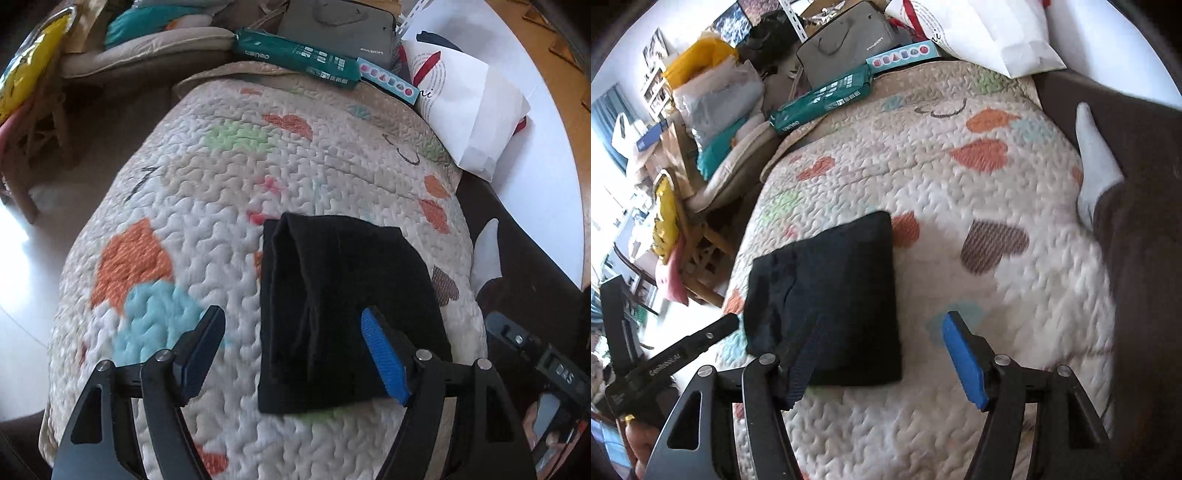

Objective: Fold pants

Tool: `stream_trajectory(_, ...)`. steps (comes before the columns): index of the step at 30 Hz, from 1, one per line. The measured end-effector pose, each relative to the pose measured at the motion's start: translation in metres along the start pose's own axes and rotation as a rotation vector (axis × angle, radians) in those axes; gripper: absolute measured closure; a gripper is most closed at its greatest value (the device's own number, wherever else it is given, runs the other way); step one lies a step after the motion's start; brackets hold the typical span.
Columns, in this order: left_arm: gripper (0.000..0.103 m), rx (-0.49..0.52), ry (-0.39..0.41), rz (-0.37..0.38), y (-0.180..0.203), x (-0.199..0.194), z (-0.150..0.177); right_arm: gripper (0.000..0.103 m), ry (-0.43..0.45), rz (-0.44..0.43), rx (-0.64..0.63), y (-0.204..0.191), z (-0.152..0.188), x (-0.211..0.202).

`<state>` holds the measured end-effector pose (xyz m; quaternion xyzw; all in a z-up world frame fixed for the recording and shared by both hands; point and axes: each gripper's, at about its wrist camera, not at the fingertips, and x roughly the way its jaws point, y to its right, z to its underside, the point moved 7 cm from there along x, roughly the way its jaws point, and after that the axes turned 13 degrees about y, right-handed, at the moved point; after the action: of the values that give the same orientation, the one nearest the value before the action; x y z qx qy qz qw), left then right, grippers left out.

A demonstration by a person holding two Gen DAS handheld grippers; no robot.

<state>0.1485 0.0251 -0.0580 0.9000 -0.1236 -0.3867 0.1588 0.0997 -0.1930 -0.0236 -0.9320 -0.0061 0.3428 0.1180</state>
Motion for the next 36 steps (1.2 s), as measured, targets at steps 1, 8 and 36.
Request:
stream_trajectory(1, 0.026, -0.004, -0.009, 0.005, -0.001, 0.004, -0.002, 0.031, -0.013, 0.006, -0.016, 0.0, -0.004, 0.008)
stream_trajectory(8, 0.026, -0.059, -0.107, -0.011, -0.011, 0.044, 0.009, 0.031, -0.101, 0.027, 0.045, 0.003, -0.008, 0.066)
stream_trajectory(36, 0.022, -0.228, -0.184, 0.219, 0.003, 0.088, 0.022, 0.027, -0.194, -0.345, 0.291, -0.023, 0.041, 0.12)
